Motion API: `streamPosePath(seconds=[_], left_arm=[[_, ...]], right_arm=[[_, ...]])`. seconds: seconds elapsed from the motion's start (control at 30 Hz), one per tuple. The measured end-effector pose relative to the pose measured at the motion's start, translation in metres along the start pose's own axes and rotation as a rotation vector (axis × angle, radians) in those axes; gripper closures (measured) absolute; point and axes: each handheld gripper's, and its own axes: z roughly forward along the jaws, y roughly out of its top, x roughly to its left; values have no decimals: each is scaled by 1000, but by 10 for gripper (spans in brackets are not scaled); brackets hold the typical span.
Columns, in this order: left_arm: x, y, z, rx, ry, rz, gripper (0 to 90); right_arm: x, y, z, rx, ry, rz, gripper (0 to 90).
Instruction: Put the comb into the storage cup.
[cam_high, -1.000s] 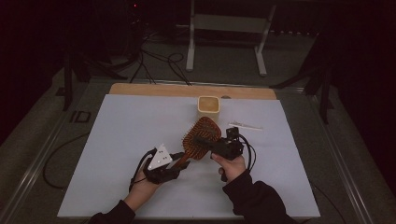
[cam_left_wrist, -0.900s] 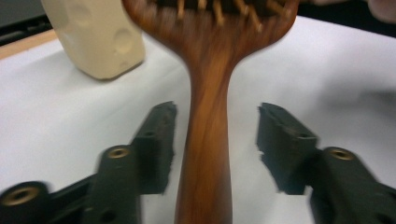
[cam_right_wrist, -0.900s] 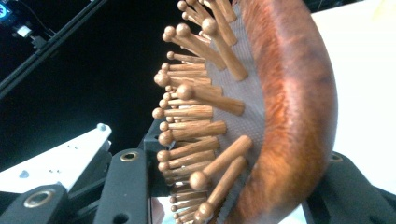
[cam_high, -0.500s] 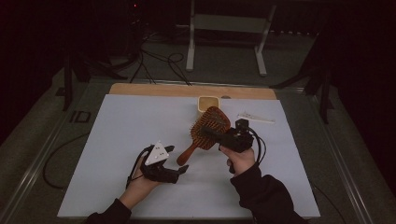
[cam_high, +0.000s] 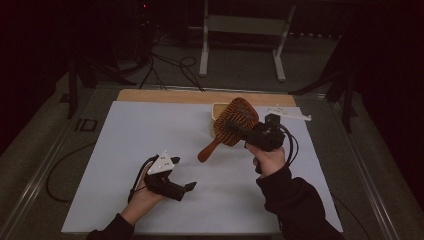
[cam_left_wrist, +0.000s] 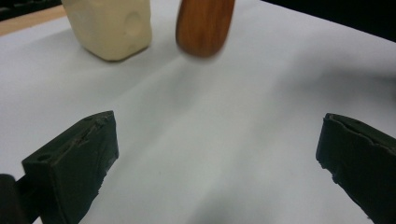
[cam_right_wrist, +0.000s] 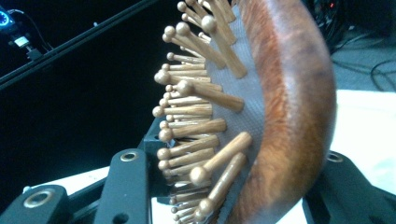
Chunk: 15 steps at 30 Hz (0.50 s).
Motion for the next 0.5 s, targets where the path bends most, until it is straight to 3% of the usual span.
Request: streamPosePath(seconds=[0.2,0.5], left_arm=[[2,-9,-11,16,-2,-12,0],[5,-22,-28,10,35,-28,0]], right_arm=[[3,17,-4,-25,-12,-31,520],[3,41,-2,-58,-47,-74,519]])
